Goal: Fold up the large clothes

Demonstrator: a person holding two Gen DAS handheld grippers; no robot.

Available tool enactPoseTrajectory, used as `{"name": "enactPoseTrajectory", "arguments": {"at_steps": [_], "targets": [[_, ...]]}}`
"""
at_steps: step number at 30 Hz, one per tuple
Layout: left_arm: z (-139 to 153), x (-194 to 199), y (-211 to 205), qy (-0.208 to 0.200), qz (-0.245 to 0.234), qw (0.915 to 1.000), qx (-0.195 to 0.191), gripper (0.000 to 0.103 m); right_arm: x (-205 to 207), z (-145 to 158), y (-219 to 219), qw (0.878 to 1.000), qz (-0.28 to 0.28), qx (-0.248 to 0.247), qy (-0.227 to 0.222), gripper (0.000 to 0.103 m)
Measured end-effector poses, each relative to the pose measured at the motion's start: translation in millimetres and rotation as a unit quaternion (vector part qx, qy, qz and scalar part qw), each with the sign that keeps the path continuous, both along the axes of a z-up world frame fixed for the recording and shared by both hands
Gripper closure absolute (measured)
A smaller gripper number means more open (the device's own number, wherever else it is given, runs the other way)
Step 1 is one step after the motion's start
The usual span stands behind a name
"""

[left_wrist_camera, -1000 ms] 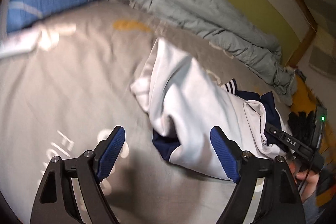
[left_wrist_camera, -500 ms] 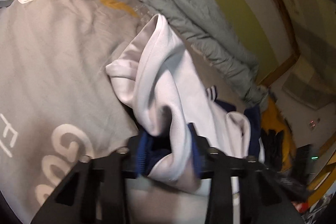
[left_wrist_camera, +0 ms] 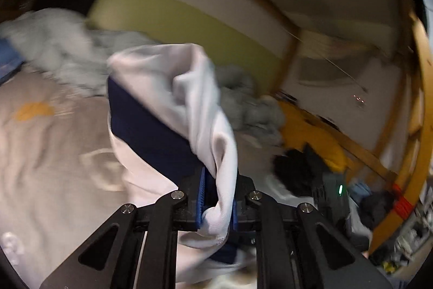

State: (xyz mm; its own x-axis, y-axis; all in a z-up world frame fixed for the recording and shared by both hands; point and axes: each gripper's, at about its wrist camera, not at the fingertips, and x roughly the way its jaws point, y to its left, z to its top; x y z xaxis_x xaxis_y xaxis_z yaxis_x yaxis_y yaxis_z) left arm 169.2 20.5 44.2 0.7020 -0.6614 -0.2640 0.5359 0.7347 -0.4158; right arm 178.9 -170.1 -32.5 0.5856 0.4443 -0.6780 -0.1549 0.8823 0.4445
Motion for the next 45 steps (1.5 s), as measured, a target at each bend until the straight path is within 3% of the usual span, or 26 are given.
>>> {"name": "enactPoseTrajectory", "arguments": {"at_steps": [4,7,9,12,16,18,20,21,24,26,29,32,35,37,41,45], "targets": [[-19.9,-0.6,-83.4,0.007,-0.077,0.9958,0.049,0.087,-24.0,41.3,-59.4,0.998,-0.056,-0.02,-0.018,0.082],[-58.1,-4.6,-127.4,0.042,-0.116,0.9887,0.086,0.087,-48.0,62.6,-99.3,0.991,-0.098,-0.084,-0.048,0.074],[-85.9,-7.3,-144.5,0.066,-0.135,0.9821,0.114,0.088,-63.4,67.4,-121.7,0.98,-0.142,-0.12,-0.077,0.074],[-90.7,-14.4,-141.1,0.063,-0.141,0.9806,0.12,0.088,-70.4,63.2,-151.0,0.978,-0.172,-0.079,-0.084,0.074],[-80.9,-14.1,-137.1,0.06,-0.133,0.981,0.128,0.084,-59.4,60.5,-148.0,0.983,-0.149,-0.056,-0.096,0.074],[-74.6,-19.4,-127.9,0.048,-0.126,0.9816,0.135,0.073,-57.7,63.8,-140.2,0.984,-0.125,-0.049,-0.114,0.074],[-63.4,-33.4,-115.6,0.03,-0.118,0.9846,0.125,0.027,-60.3,67.1,-126.9,0.983,-0.107,-0.06,-0.136,0.074],[-56.8,-41.1,-109.1,0.014,-0.111,0.9875,0.111,0.02,-64.1,70.0,-119.8,0.981,-0.104,-0.073,-0.15,0.074],[-36.7,-56.7,-90.0,-0.022,-0.082,0.9896,0.116,0.017,-81.1,79.9,-101.6,0.969,-0.096,-0.107,-0.201,0.074],[-30.6,-52.9,-79.2,-0.024,-0.041,0.9867,0.155,0.017,-85.3,84.6,-92.6,0.965,-0.091,-0.114,-0.219,0.074],[-34.0,-36.3,-55.5,-0.009,0.0,0.9877,0.156,0.017,-85.1,84.2,-73.6,0.96,-0.086,-0.14,-0.226,0.073],[-46.4,-16.4,-26.8,0.045,0.024,0.9915,0.12,0.017,-78.9,73.1,-52.9,0.964,-0.05,-0.152,-0.212,0.073],[-64.5,-4.0,-11.1,0.076,0.039,0.9901,0.111,0.017,-65.1,59.8,-43.3,0.977,-0.022,-0.113,-0.182,0.073],[-83.9,8.4,-2.7,0.122,0.045,0.9853,0.11,0.017,-50.0,47.4,-41.0,0.985,-0.016,-0.092,-0.148,0.073],[-100.2,15.9,5.8,0.142,0.016,0.9879,0.059,0.017,-28.9,24.5,-37.6,0.991,-0.023,-0.087,-0.099,0.07],[-103.6,18.1,-7.1,0.143,0.005,0.9869,0.074,0.017,-16.8,13.4,-26.4,0.989,-0.005,-0.112,-0.094,0.064]]}}
